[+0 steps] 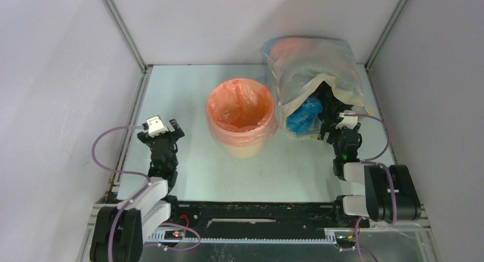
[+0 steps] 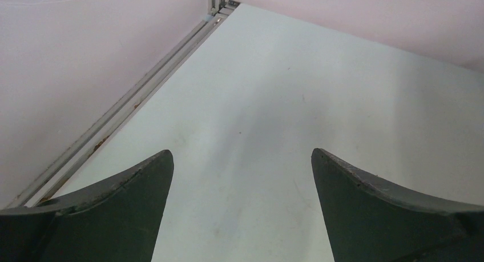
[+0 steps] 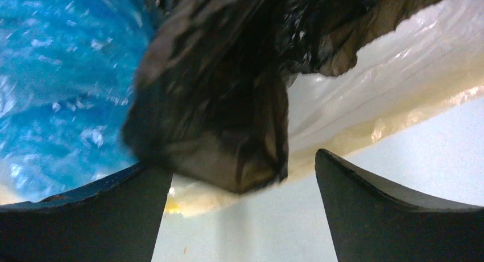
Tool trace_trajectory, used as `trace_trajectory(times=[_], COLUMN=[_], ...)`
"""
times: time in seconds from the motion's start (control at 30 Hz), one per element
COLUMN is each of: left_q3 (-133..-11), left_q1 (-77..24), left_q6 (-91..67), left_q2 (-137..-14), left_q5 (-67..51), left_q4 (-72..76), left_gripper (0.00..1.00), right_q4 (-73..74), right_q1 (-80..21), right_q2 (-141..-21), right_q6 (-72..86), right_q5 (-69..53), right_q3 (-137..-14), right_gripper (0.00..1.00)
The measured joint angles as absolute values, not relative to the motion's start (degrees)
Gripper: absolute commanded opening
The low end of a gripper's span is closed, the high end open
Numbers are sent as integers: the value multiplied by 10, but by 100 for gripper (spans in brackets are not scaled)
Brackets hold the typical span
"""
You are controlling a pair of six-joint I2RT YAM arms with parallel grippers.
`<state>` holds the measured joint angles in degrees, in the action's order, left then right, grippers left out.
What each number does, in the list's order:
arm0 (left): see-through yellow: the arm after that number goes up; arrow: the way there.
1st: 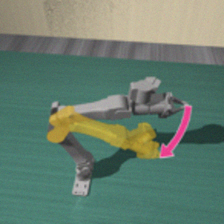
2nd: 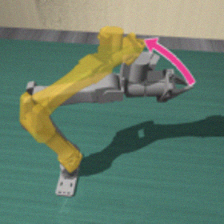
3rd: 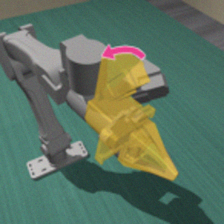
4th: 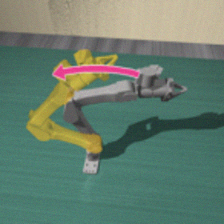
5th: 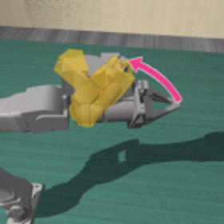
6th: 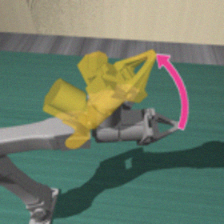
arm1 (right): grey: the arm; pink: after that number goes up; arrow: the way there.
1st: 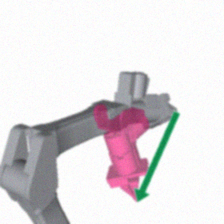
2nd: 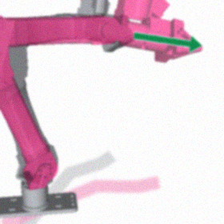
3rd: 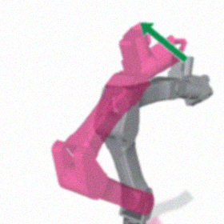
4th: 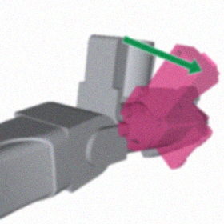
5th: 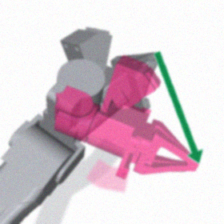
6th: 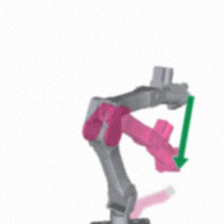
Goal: Put the trash bags into the trash bin
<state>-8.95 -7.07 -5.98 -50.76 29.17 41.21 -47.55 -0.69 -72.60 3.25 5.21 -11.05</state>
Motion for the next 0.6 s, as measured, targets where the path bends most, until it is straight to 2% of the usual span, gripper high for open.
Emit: trace_trajectory(times=[0.07,0.17,0.23,0.37,0.6], left_q3=[-80,-78,-79,-80,-94], left_q1=[-50,-26,-6,14,14], left_q6=[-52,-40,-38,-23,-21], left_q2=[-543,-599,-647,-720,-721], left_q5=[274,245,216,160,150], left_q4=[450,475,513,555,575], left_gripper=[100,99,92,100,100], right_q4=[-495,-507,-520,-530,-533], right_q1=[3,6,-2,-9,-7], right_q2=[-767,-778,-779,-778,-778], right_q6=[36,39,38,39,39], right_q5=[51,58,65,64,64], right_q3=[-120,-121,-121,-123,-123], right_gripper=[99,100,100,100,100])
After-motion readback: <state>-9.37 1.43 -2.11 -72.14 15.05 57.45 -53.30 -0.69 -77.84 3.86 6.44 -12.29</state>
